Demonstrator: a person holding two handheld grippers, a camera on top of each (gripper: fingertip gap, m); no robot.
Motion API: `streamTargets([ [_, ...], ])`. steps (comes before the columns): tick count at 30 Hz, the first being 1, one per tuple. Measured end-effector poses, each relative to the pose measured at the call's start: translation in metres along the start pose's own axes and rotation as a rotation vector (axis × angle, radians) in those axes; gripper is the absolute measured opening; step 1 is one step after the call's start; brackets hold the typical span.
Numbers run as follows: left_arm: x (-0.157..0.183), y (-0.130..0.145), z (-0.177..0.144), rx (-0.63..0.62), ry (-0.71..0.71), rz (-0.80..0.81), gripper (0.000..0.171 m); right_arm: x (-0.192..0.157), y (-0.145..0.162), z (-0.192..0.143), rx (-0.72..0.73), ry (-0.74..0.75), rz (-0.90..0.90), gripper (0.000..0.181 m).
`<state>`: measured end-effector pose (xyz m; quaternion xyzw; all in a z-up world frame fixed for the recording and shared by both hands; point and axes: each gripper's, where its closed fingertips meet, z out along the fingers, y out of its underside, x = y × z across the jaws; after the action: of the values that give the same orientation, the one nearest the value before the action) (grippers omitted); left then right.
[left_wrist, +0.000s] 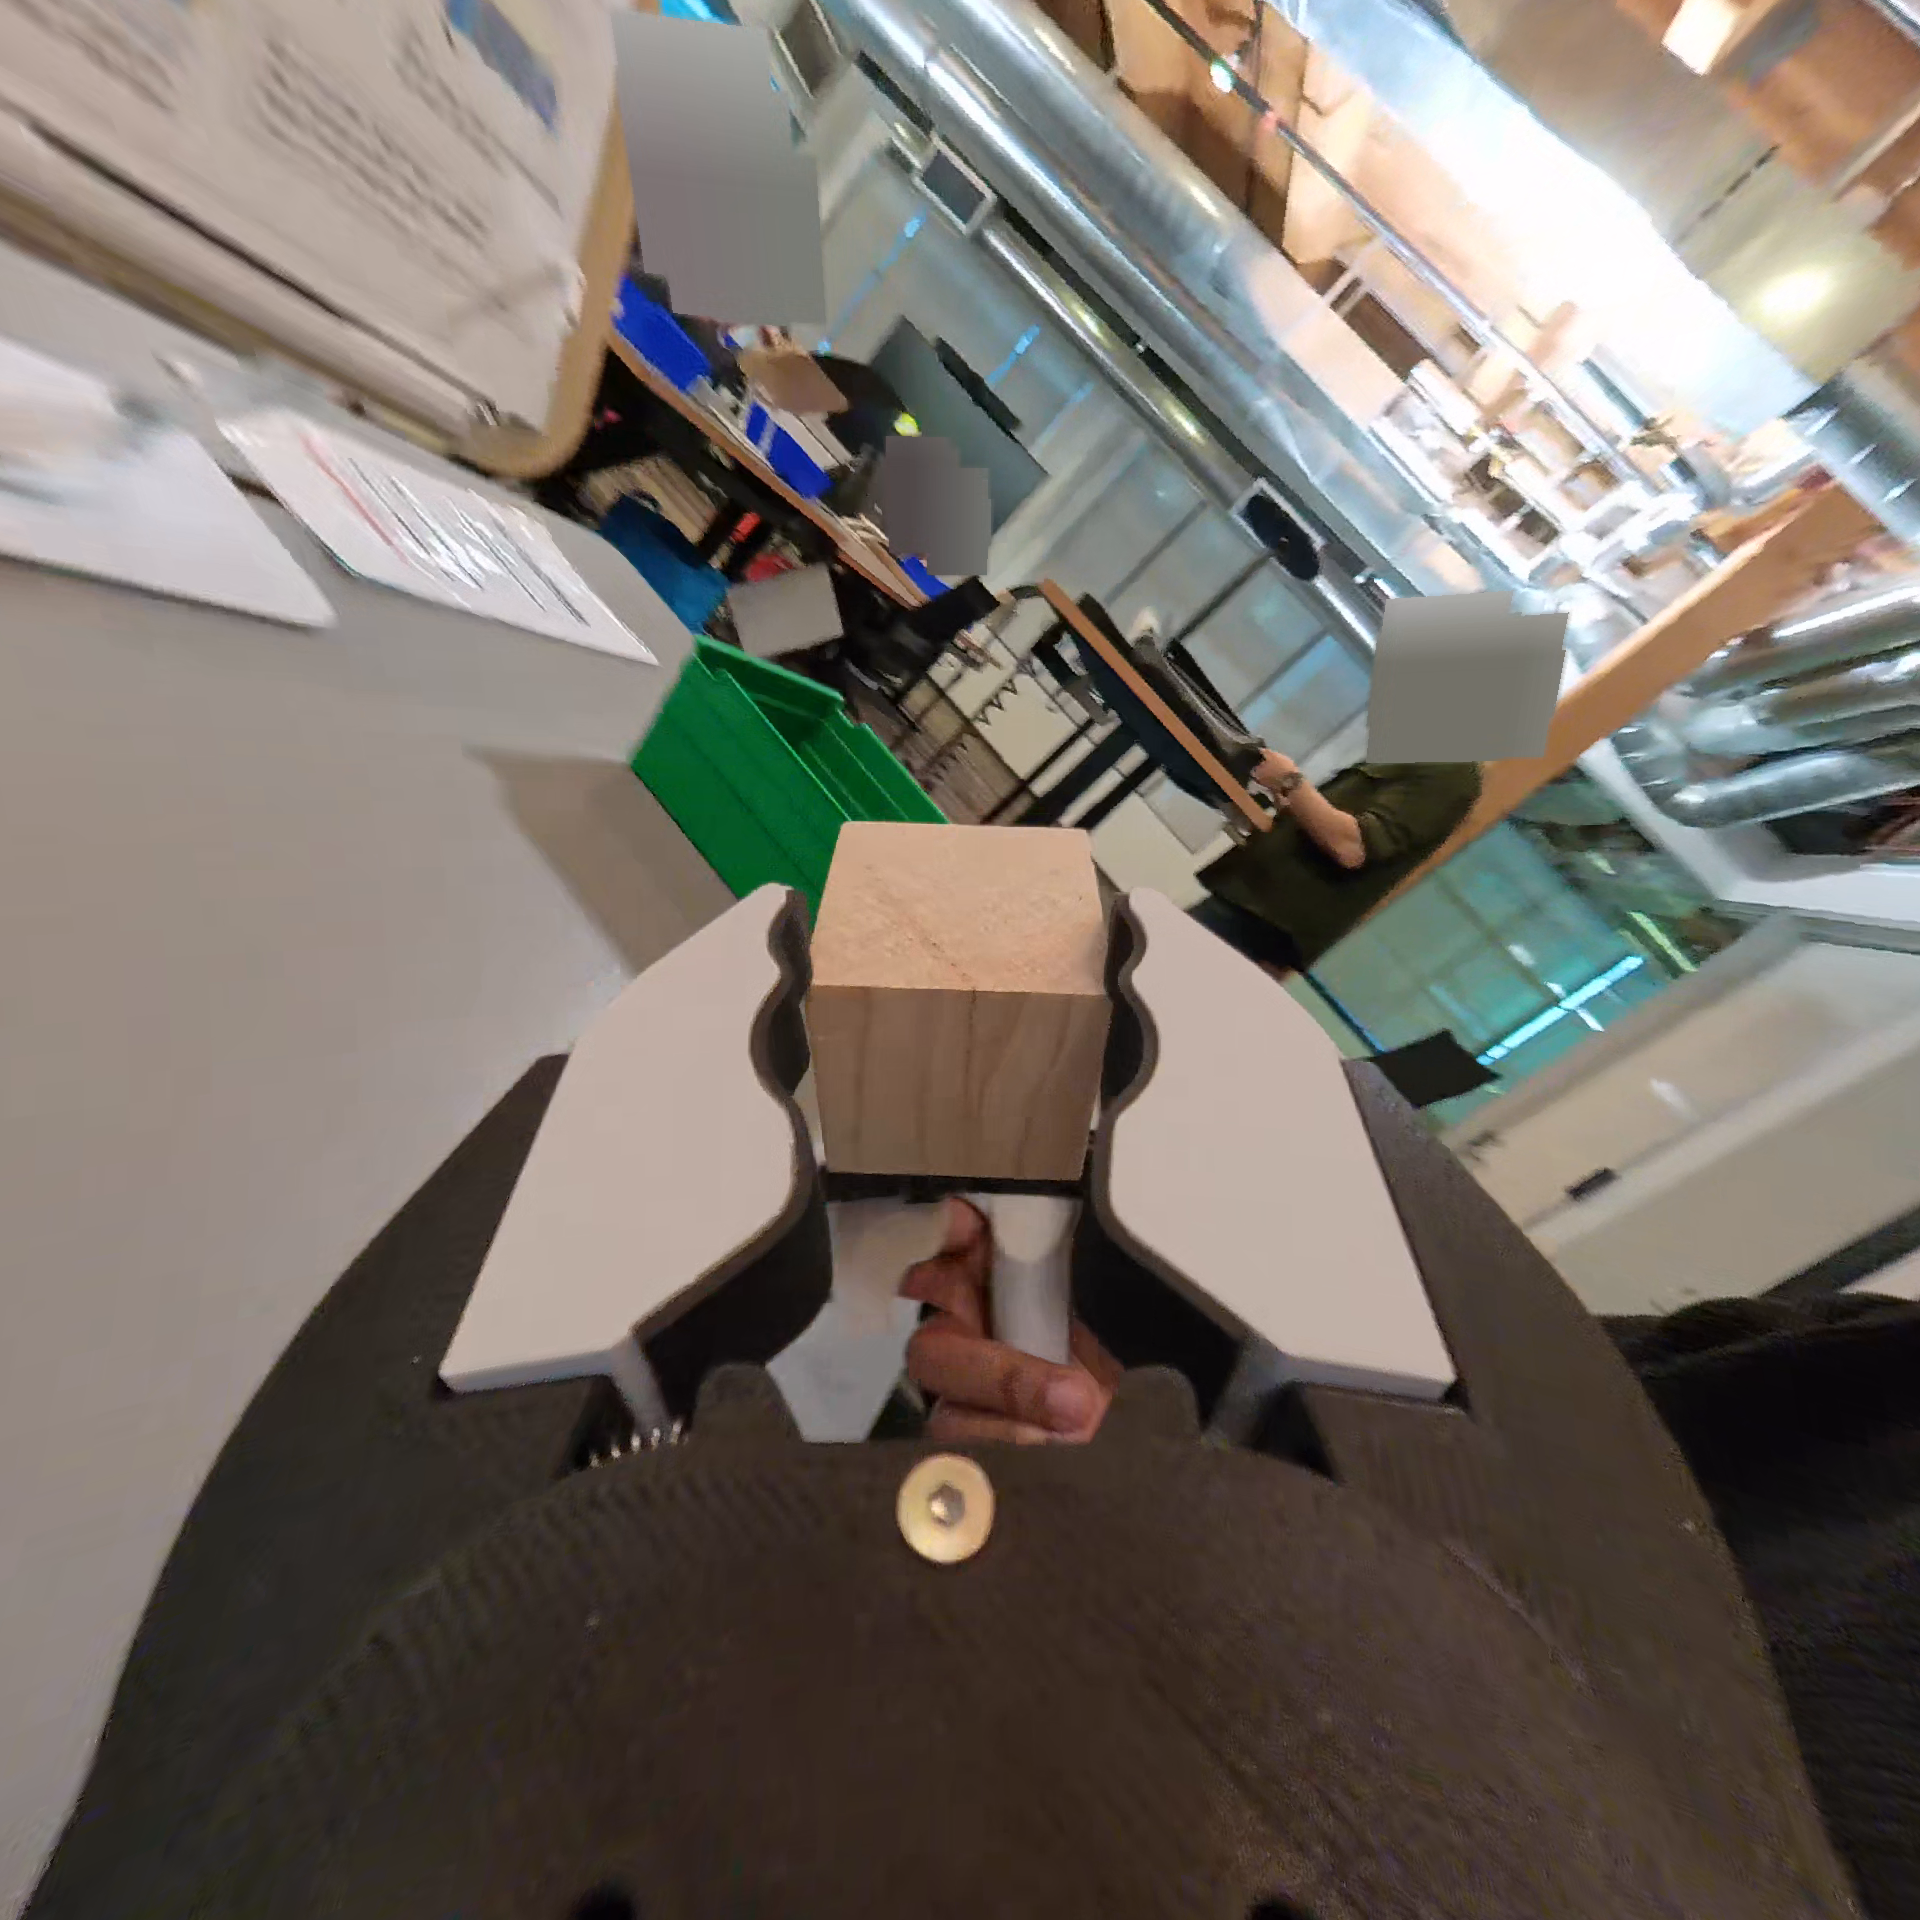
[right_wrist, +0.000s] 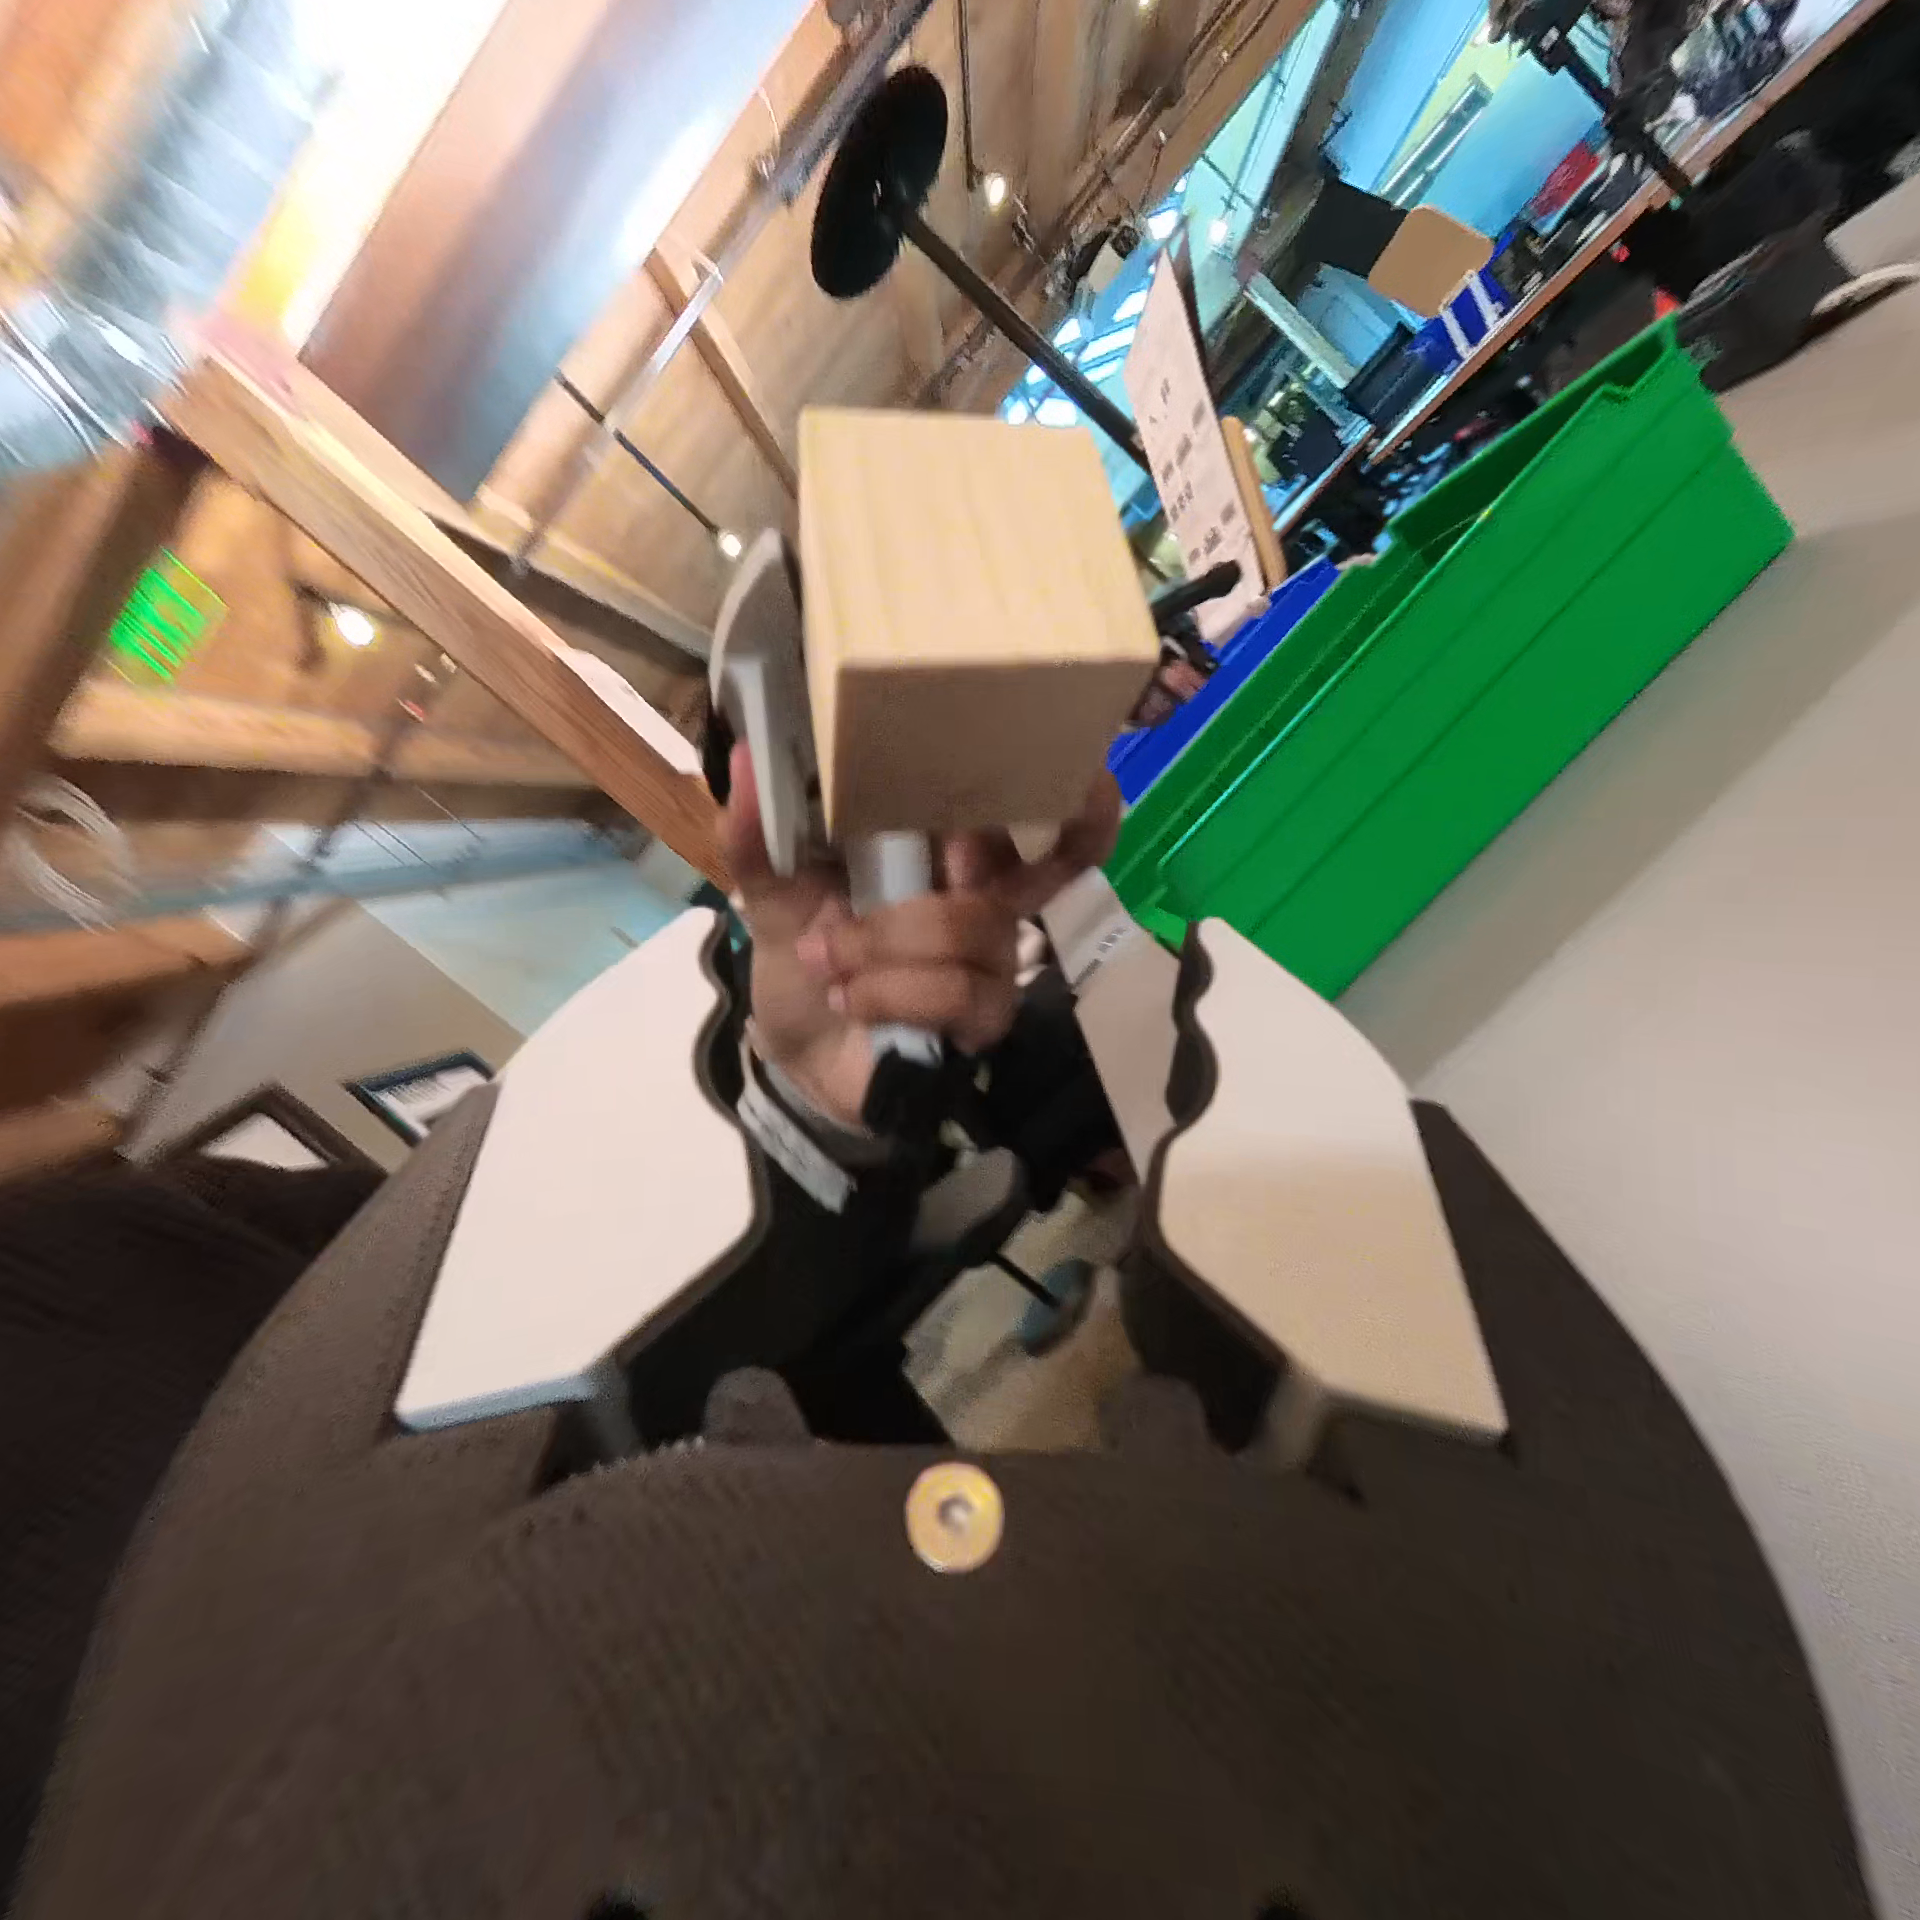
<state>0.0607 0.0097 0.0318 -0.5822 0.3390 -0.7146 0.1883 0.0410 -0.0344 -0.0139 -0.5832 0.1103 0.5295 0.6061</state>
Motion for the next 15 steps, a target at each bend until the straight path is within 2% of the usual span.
streamTargets([
  [3, -0.004, 0.035, 0.017, -0.05, 0.021, -0.059, 0.056, 0.006, -0.008, -0.008, 0.053, -0.025, 0.056, 0.075],
  [4, -0.004, 0.04, 0.019, -0.045, 0.034, -0.081, 0.056, 0.01, -0.012, -0.013, 0.073, -0.01, 0.052, 0.07],
  [5, -0.003, 0.043, 0.019, -0.043, 0.053, -0.101, 0.056, 0.014, -0.016, -0.018, 0.088, 0.009, 0.042, 0.058],
  [10, 0.0, 0.05, 0.018, -0.07, 0.122, -0.087, 0.056, 0.012, -0.021, -0.024, 0.048, 0.004, -0.028, 0.057],
  [15, -0.008, 0.068, 0.015, -0.158, 0.128, -0.042, 0.056, 0.019, -0.012, -0.033, -0.089, 0.037, -0.084, 0.057],
])
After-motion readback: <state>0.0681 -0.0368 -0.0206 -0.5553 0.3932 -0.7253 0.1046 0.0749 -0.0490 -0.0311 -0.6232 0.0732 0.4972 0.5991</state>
